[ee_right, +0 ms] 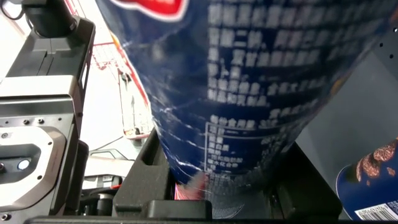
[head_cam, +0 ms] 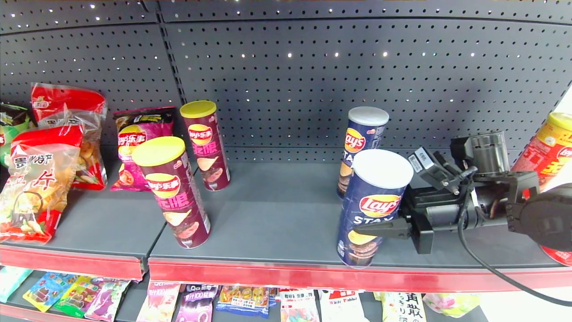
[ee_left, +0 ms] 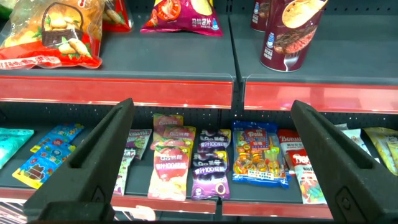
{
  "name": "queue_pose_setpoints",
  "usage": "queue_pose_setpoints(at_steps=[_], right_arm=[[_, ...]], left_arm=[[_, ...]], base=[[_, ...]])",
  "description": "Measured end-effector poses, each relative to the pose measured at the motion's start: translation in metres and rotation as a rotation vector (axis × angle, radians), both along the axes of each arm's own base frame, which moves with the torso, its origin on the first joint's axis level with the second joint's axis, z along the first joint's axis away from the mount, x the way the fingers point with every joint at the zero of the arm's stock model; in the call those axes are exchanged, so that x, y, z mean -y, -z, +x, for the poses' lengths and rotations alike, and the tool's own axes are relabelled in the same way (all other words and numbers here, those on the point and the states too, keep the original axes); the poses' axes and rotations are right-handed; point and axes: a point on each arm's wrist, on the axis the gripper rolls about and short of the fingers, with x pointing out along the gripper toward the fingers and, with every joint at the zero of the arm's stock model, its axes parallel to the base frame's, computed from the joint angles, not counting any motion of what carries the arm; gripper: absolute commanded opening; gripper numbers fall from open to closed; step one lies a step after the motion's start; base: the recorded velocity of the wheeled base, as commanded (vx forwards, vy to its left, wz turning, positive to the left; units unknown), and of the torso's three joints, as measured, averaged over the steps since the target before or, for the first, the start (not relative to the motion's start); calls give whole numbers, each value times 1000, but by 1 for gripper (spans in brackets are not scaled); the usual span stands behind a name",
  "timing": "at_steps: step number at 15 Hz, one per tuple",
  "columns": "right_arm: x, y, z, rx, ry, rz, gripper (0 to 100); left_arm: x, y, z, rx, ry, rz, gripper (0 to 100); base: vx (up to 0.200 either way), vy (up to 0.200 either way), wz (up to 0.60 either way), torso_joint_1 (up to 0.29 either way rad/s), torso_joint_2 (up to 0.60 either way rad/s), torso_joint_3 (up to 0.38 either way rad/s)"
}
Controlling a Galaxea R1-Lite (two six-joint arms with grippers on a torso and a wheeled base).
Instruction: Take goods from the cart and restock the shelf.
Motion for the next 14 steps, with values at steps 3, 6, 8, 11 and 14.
queue_pose_setpoints(at_steps=[3, 6, 8, 11, 14], right_arm=[[-1, 0, -1, -1, -4, -1, 0], [-1, 1, -1, 5, -9, -3, 100], [-1, 3, -2, 9, -13, -9, 100], [-1, 3, -2, 13, -11, -8, 100], [2, 4, -3, 8, -3, -9, 100]], left_arm=[[0, 0, 0, 0, 0, 0, 100], [0, 0, 0, 0, 0, 0, 100], [0, 0, 0, 0, 0, 0, 100], [0, 0, 0, 0, 0, 0, 100], [0, 0, 0, 0, 0, 0, 100]], base=[[0, 0, 0, 0, 0, 0], [0, 0, 0, 0, 0, 0], [0, 0, 0, 0, 0, 0], [0, 0, 0, 0, 0, 0], [0, 0, 0, 0, 0, 0]])
